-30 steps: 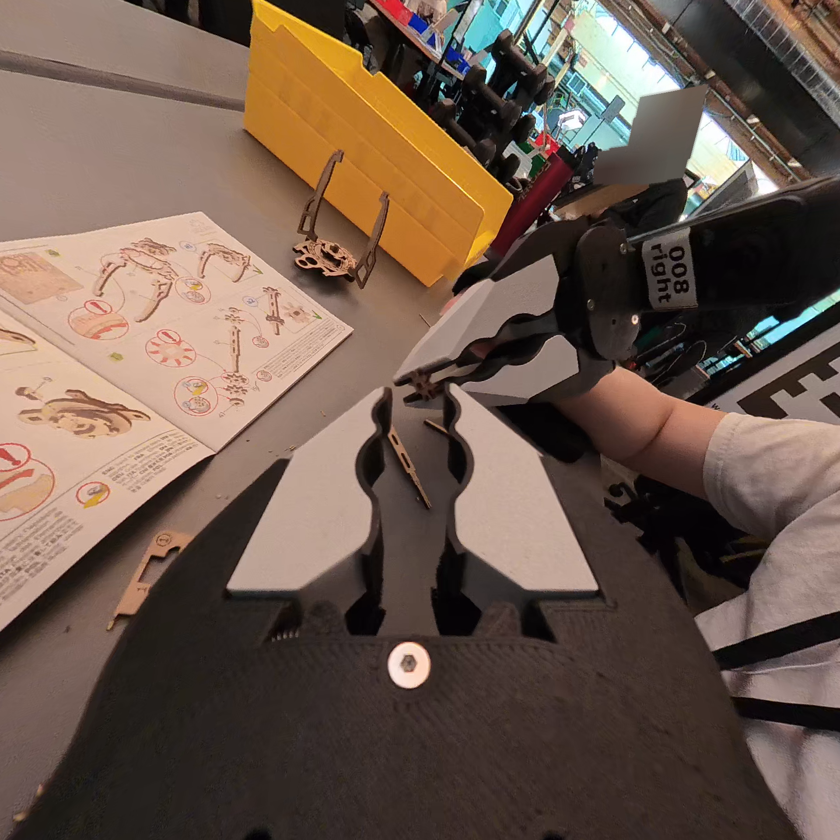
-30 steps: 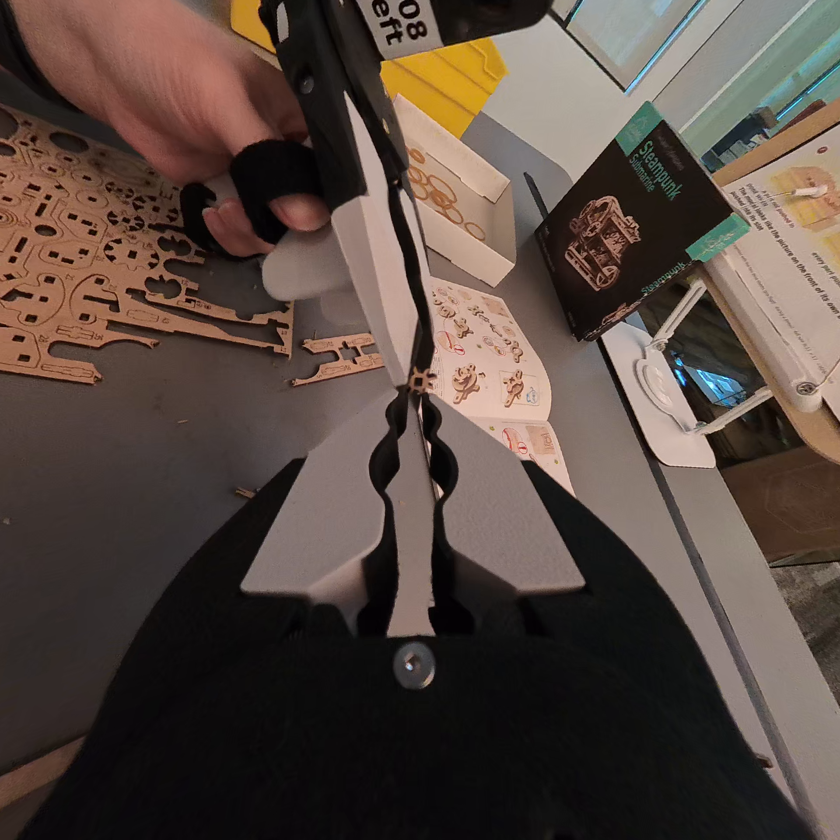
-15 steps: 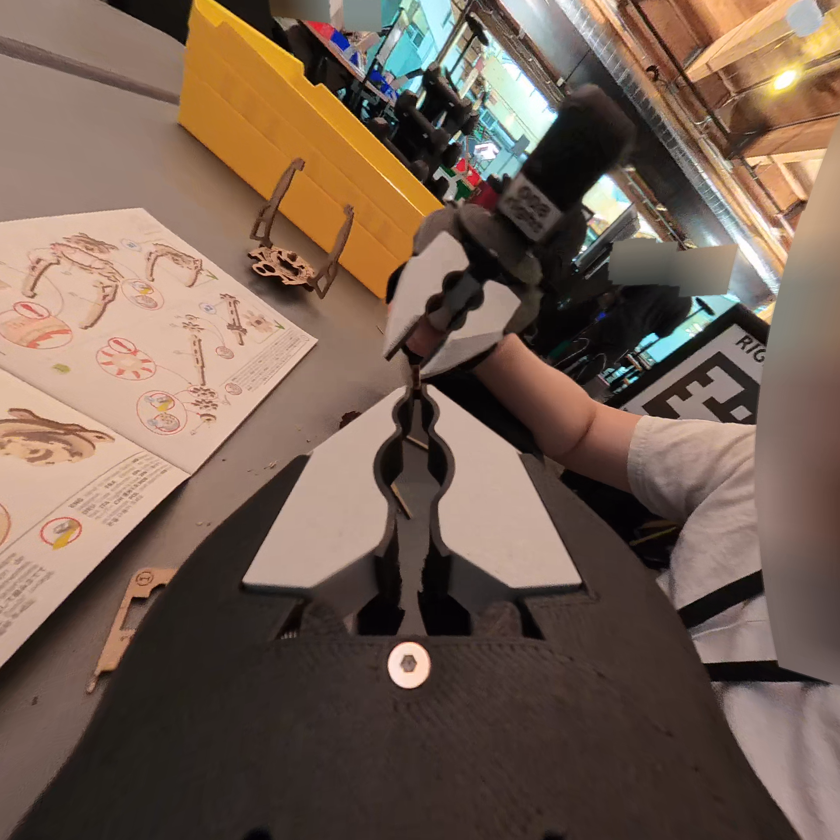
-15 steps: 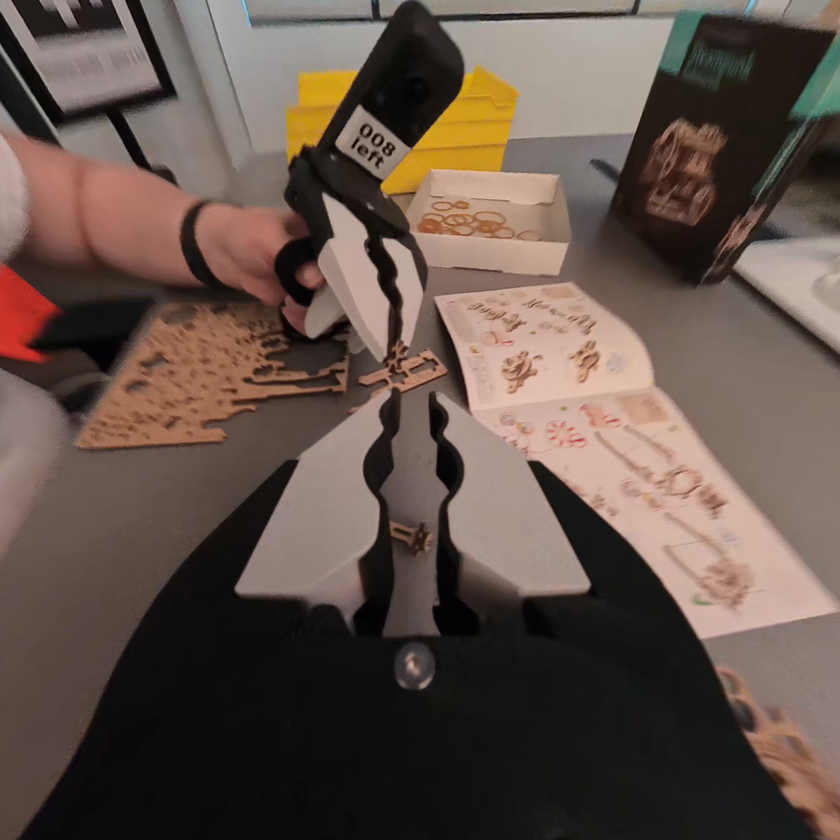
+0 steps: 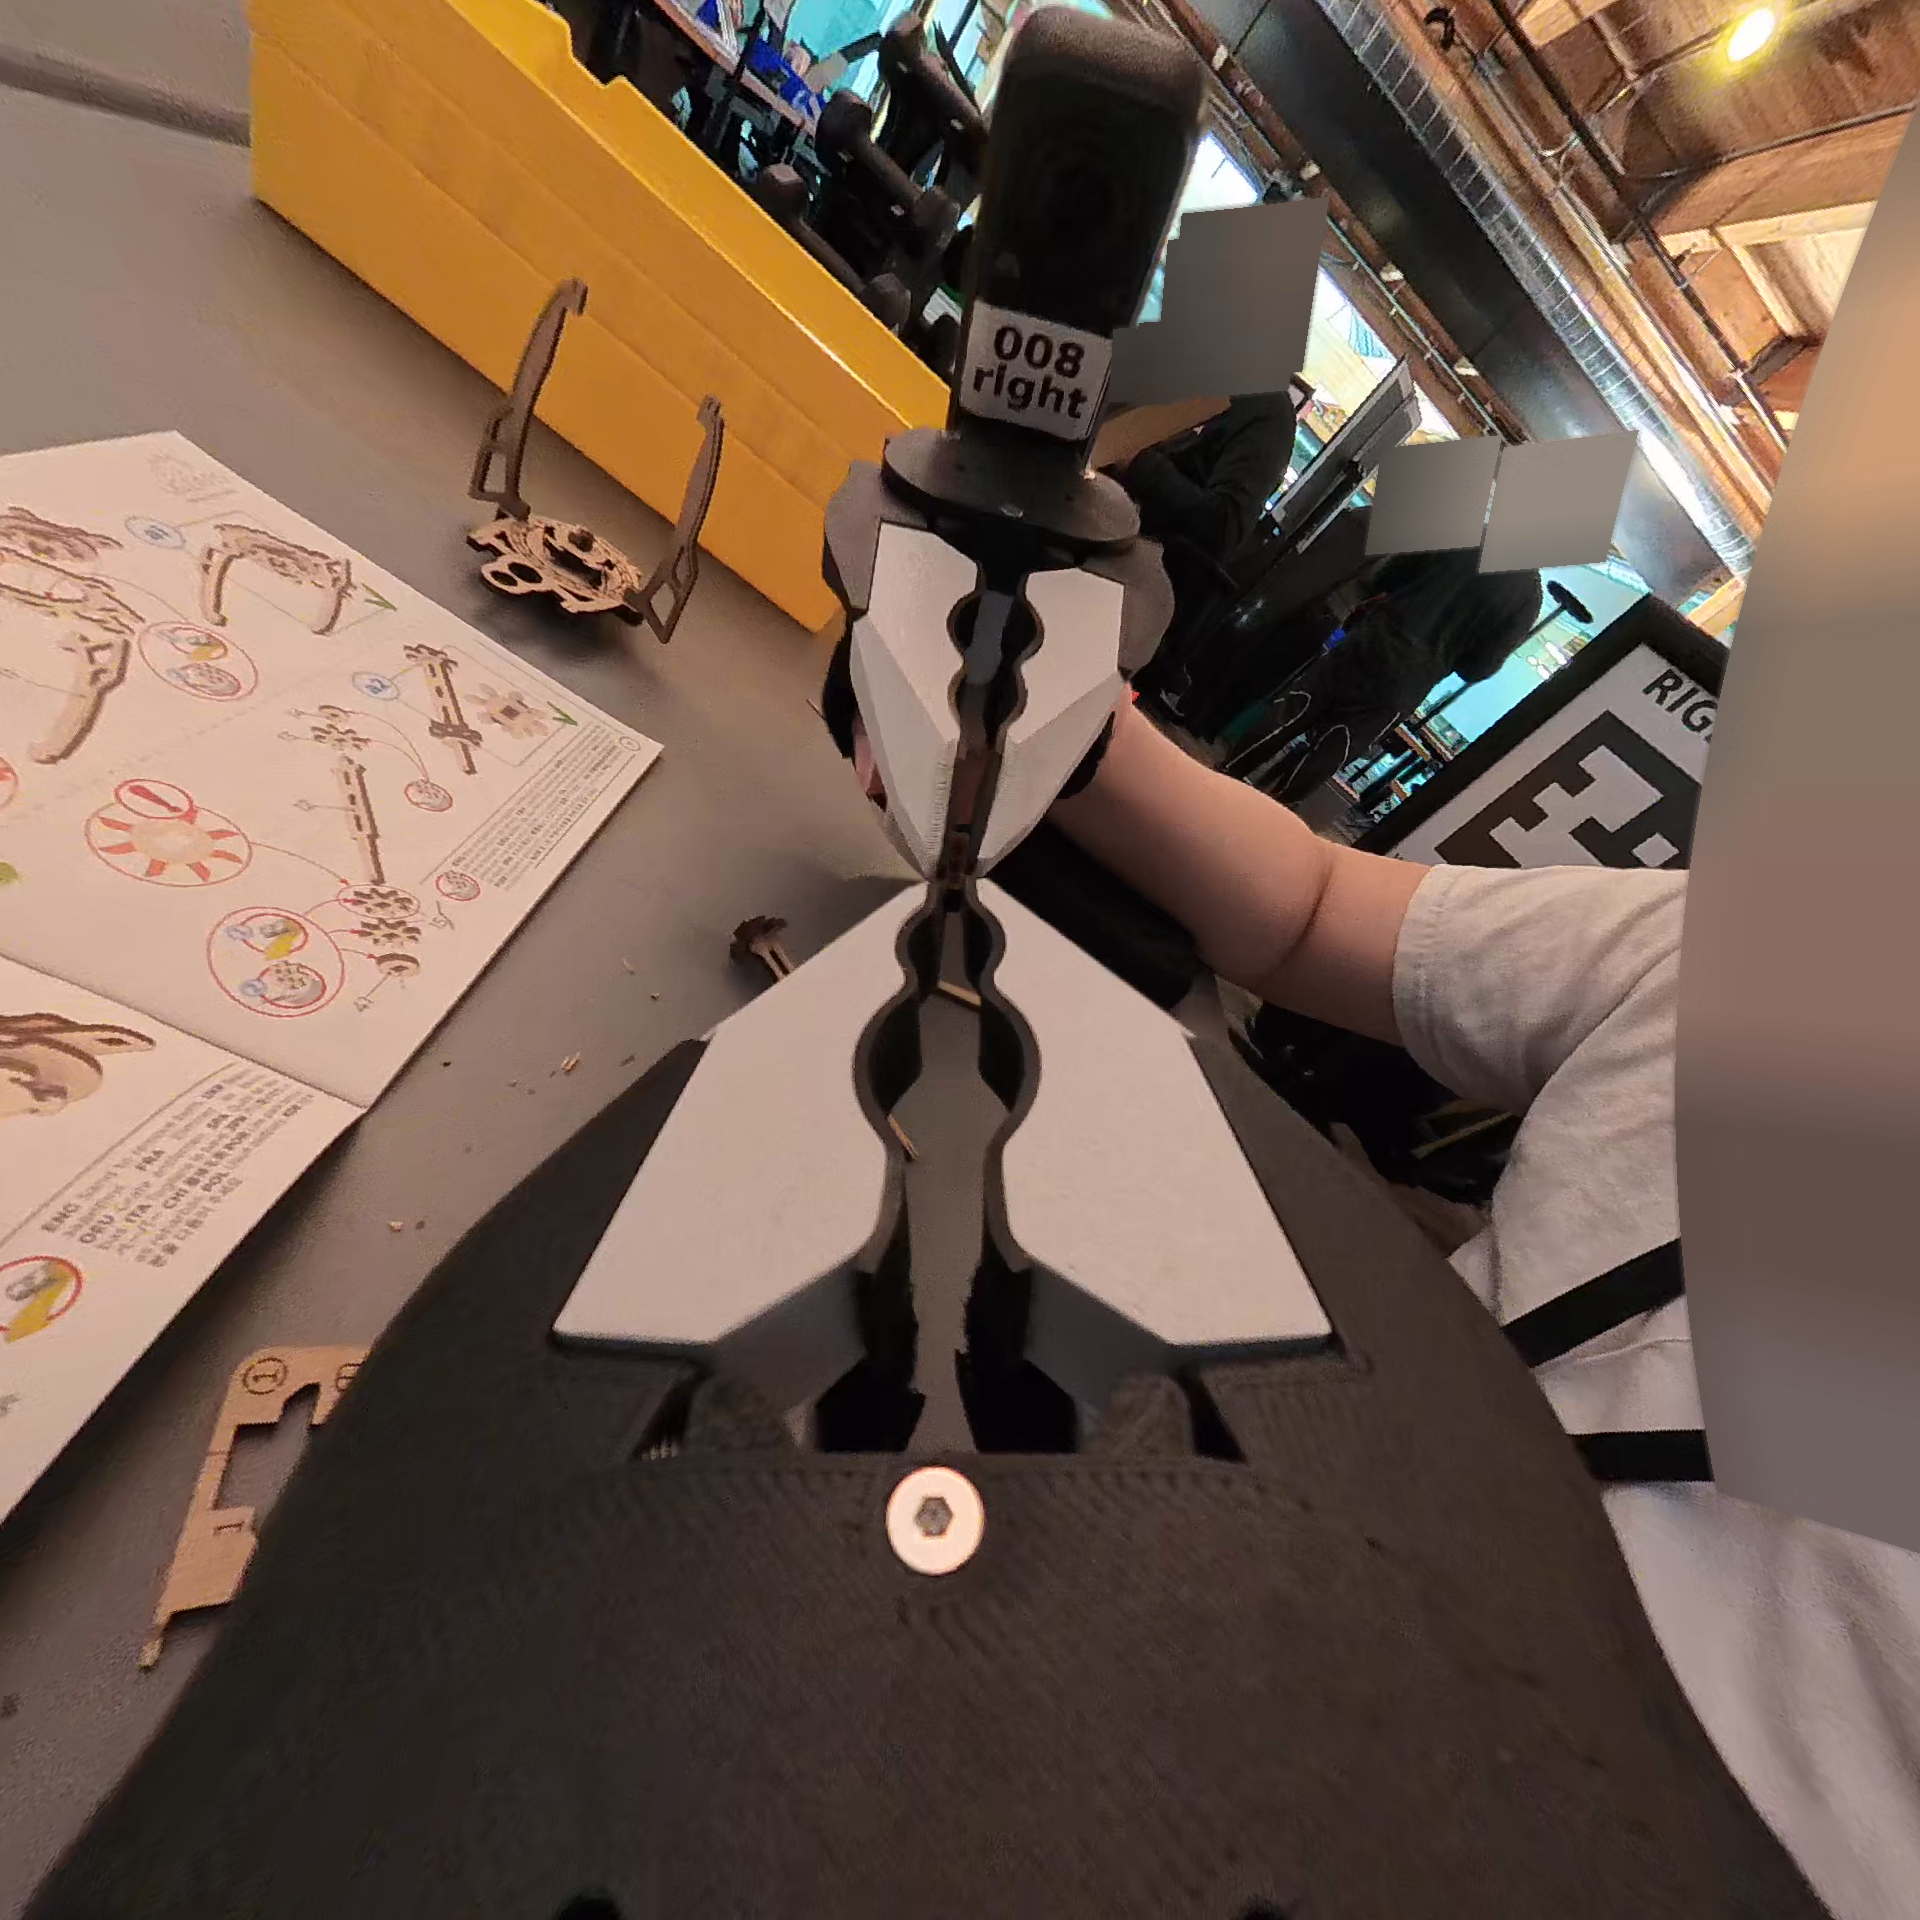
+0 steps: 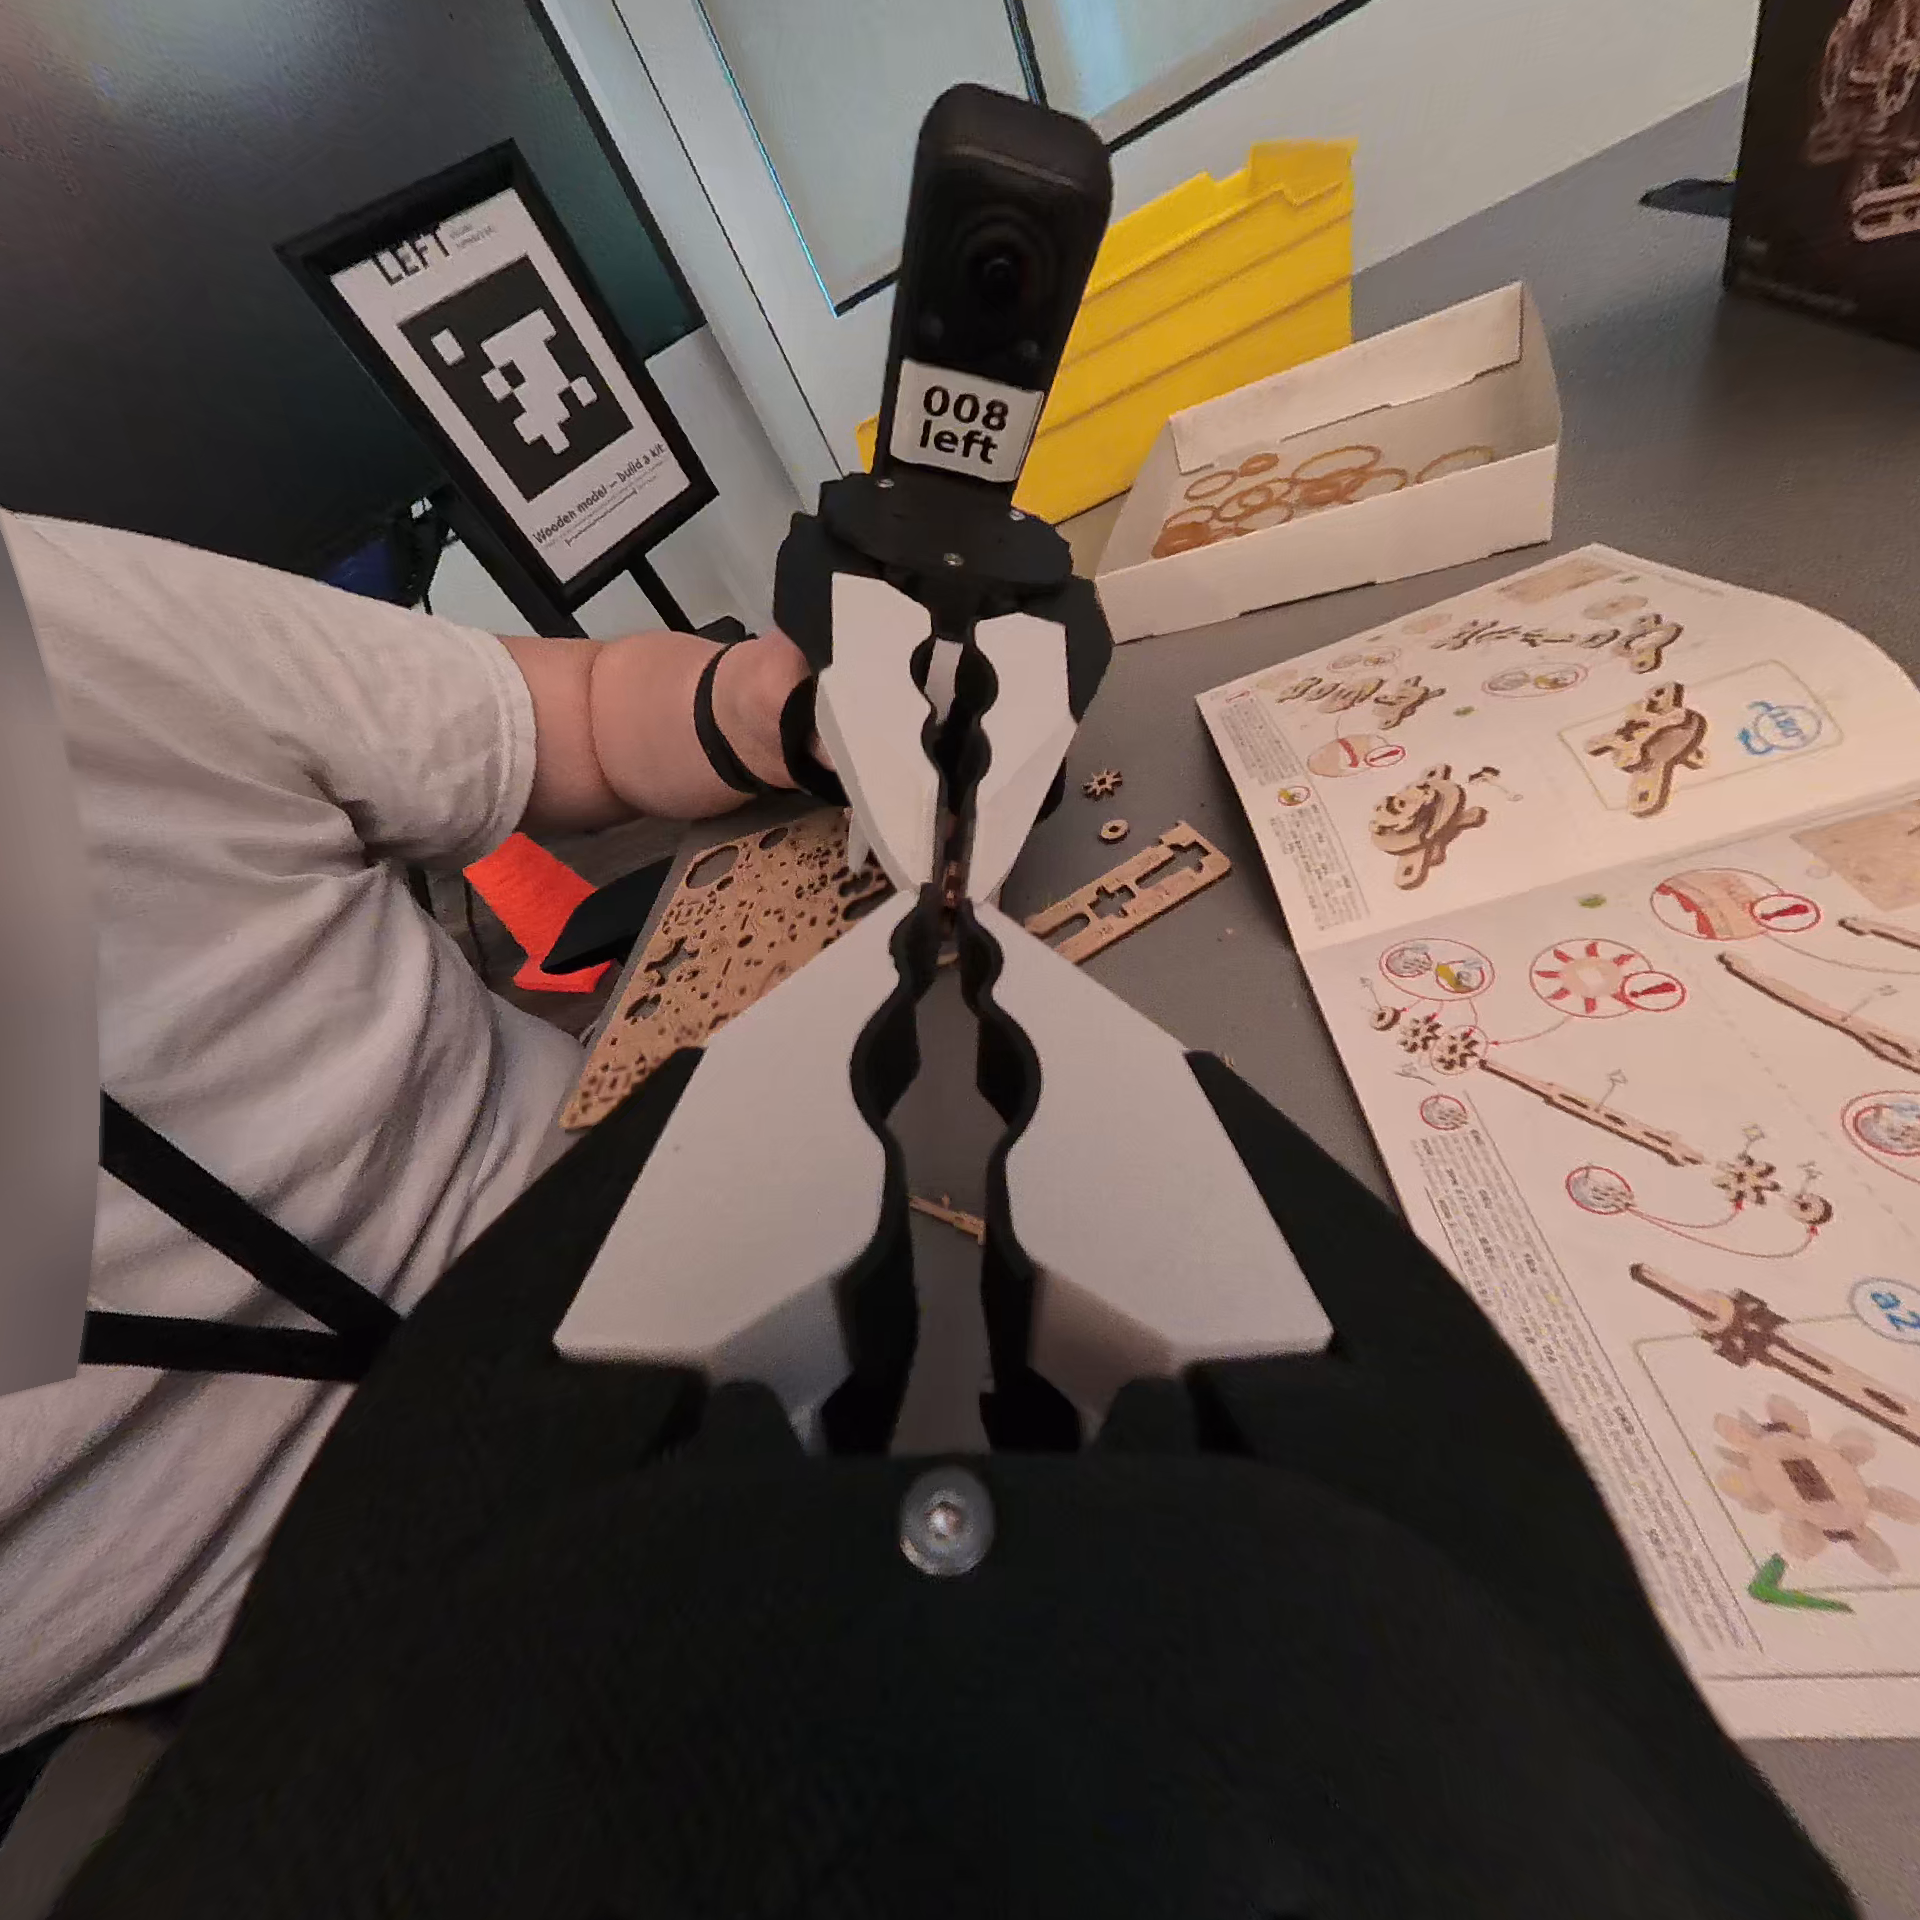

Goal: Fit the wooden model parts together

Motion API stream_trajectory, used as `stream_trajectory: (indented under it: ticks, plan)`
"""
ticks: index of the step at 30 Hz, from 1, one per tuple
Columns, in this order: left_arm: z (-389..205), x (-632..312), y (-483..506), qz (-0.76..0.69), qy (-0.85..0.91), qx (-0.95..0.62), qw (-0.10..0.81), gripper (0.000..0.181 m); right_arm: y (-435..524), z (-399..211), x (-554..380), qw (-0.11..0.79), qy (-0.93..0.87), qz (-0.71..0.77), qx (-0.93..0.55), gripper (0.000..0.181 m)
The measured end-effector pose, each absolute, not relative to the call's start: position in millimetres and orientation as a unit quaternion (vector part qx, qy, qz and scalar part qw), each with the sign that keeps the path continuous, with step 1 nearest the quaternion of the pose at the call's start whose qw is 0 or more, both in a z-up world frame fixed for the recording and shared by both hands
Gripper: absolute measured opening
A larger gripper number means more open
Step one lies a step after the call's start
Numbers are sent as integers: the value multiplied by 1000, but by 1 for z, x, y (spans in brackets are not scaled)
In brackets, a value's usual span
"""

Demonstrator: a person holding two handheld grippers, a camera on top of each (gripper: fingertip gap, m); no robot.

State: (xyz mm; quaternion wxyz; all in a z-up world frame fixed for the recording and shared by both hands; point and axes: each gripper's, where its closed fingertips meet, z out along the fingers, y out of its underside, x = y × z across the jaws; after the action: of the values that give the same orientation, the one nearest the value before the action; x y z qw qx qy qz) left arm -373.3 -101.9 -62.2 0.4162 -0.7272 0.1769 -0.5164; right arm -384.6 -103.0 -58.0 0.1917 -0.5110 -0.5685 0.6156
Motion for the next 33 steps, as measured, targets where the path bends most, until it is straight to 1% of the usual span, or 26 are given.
stream_trajectory:
  ticks: [4, 6, 10, 15, 19, 24, 30, 33]
  plan:
    - [-63, -376, -104, -517, 171, -724, 424, 4, -103, -58, -388, 145, -525, 646, -535, 0]
    - [-64, -377, -105, -518, 167, -724, 423, 6, -102, -60, -388, 144, -526, 642, -538, 0]
    - [-64, -378, -104, -516, 163, -723, 429, 1, -103, -59, -390, 138, -514, 651, -541, 0]
    - [-66, -379, -104, -512, 168, -726, 427, 1, -104, -61, -391, 131, -511, 652, -545, 0]
    - [-66, -377, -107, -535, 149, -720, 415, 1, -106, -61, -391, 132, -520, 652, -535, 0]
    - [-68, -379, -107, -566, 108, -716, 393, 0, -106, -61, -387, 177, -566, 625, -507, 3]
    - [-73, -383, -106, -567, 93, -722, 385, 0, -79, -63, -377, 305, -626, 529, -485, 4]
    - [-74, -383, -107, -565, 96, -724, 384, 0, -67, -72, -372, 320, -645, 489, -493, 5]
